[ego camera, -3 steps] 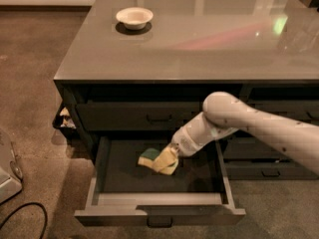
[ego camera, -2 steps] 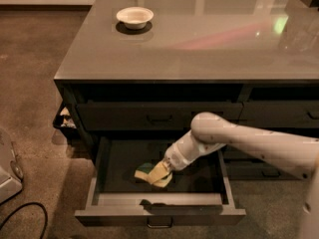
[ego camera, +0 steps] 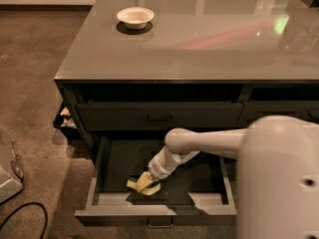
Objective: Place sponge into middle drawer
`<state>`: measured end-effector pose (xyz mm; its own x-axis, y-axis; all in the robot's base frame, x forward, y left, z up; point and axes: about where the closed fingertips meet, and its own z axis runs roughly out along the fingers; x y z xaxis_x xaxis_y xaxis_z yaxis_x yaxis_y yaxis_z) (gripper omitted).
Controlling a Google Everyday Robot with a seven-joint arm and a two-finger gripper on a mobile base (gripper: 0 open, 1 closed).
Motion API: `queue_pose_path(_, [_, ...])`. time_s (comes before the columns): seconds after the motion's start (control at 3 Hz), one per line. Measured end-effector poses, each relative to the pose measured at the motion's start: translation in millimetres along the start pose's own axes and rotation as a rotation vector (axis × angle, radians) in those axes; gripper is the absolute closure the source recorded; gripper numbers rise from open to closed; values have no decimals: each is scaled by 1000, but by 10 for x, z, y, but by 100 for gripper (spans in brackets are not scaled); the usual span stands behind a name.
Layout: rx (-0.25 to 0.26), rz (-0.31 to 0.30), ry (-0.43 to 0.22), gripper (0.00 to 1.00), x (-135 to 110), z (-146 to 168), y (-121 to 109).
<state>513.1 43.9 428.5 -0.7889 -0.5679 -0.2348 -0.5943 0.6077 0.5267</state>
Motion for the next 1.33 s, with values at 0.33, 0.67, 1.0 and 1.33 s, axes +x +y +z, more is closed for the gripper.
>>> queue_pose_path(0.33, [17, 78, 19, 58, -153, 298, -119])
queue_pose_path(0.67, [29, 137, -4, 35, -286, 399, -204])
queue_pose_path(1.0, [42, 175, -28, 12, -354, 395, -253])
queue_pose_path(1.33, [42, 175, -28, 0, -354, 395, -253])
